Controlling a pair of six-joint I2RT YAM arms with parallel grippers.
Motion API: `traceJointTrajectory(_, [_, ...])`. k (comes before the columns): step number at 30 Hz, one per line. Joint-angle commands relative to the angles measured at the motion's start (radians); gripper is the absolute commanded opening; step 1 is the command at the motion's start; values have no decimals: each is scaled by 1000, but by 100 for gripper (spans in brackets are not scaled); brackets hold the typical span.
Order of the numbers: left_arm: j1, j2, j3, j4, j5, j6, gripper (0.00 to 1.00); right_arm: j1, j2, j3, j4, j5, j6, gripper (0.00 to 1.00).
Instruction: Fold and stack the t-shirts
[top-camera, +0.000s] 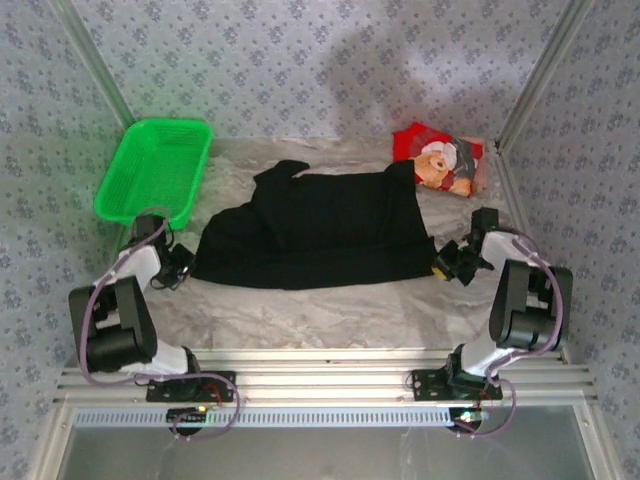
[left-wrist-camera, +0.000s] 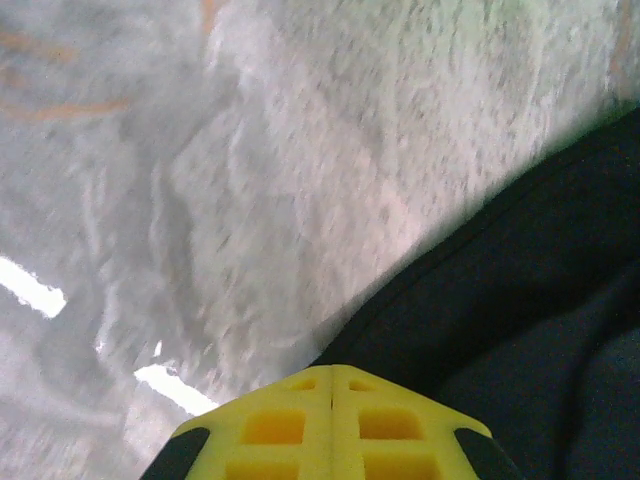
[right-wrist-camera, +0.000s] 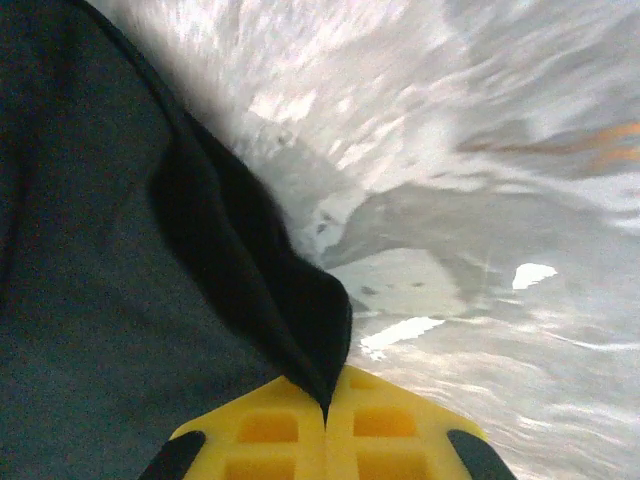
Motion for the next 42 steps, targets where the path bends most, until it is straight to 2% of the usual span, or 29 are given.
traceJointTrajectory(1, [-1, -75, -64, -69, -24, -31, 0, -50, -58, -37, -56, 69, 9, 0])
traceJointTrajectory(5, [11, -179, -159, -113, -52, -69, 0, -94, -103, -72, -110, 88, 2, 0])
traceJointTrajectory(16, [35, -419, -296, -207, -15, -150, 1, -126, -197, -151, -173, 106, 10, 2])
traceJointTrajectory(19, [16, -509, -322, -159, 50, -185, 22, -147, -181, -154, -156, 95, -4, 2])
traceJointTrajectory(21, [5, -550, -357, -84, 117, -214, 42, -150, -168, -153, -143, 88, -15, 3])
traceJointTrajectory(23, [-14, -543, -373, -35, 157, -227, 49, -150, -161, -156, -134, 89, -15, 4])
traceJointTrajectory(27, [-36, -433, -327, -76, 141, -181, 47, -149, -151, -151, -123, 93, -19, 6])
traceJointTrajectory(30, [-45, -372, -304, -35, 135, -171, 47, -147, -146, -145, -115, 89, -19, 5])
traceJointTrajectory(35, [-48, -361, -262, 37, 132, -192, 44, -144, -146, -137, -127, 88, -35, 4])
traceJointTrajectory(39, [-56, -357, -227, -15, 135, -185, 41, -144, -146, -136, -125, 79, -39, 4])
traceJointTrajectory(42, [-56, -424, -223, -52, 145, -218, 39, -145, -140, -132, -133, 70, -42, 4])
